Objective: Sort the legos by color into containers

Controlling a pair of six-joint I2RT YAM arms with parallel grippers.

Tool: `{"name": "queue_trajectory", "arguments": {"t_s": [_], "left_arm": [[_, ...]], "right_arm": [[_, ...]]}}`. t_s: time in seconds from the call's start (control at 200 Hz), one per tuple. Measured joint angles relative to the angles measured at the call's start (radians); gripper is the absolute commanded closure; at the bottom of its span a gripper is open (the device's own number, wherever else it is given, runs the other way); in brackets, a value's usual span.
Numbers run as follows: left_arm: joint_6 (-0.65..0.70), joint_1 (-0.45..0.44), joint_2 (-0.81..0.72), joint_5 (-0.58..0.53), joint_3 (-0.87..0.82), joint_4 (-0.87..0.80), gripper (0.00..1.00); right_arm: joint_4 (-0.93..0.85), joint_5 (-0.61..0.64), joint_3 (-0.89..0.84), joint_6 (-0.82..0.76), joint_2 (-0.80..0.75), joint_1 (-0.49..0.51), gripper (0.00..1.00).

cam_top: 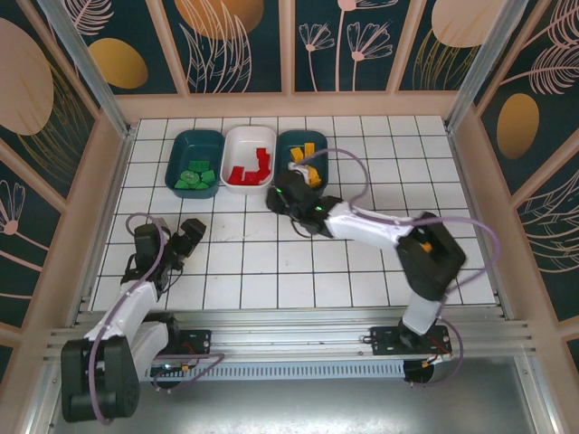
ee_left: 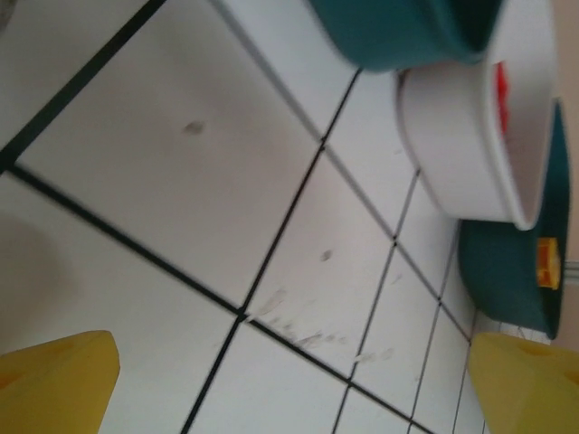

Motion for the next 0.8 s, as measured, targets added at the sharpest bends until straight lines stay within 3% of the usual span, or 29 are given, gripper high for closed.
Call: {"name": "queue_trajectory", "arguments": {"t_s": [0.17, 0.385, 0.46, 0.505, 0.611, 0.801], "left_arm": [[0.001, 0.014, 0.02, 0.045, -0.009, -0.008, 0.01], [0.018, 0.019, -0.13, 0.043, -0.013, -0.075, 0.02], [0.025, 0.019, -0.158, 0.048, -0.013, -0.091, 0.01], [0.029, 0.02, -0.162, 0.057, -0.013, -0.097, 0.02], [0.032, 0.02, -0.161, 0.095, -0.013, -0.108, 0.02], [0.031, 0.02, -0.171, 0.145, -0.013, -0.107, 0.02]], "right_arm": [[0.024, -0.101, 0.39, -0.071, 0.301, 0.005, 0.76], [-0.066, -0.264, 0.958, -0.131, 0.661, -0.003, 0.71], [-0.118, -0.308, 1.123, -0.133, 0.763, -0.009, 0.5], [-0.15, -0.332, 1.212, -0.134, 0.816, -0.014, 0.42], [-0.207, -0.367, 1.288, -0.146, 0.866, -0.032, 0.33], [-0.24, -0.372, 1.235, -0.18, 0.819, -0.052, 0.34]]}}
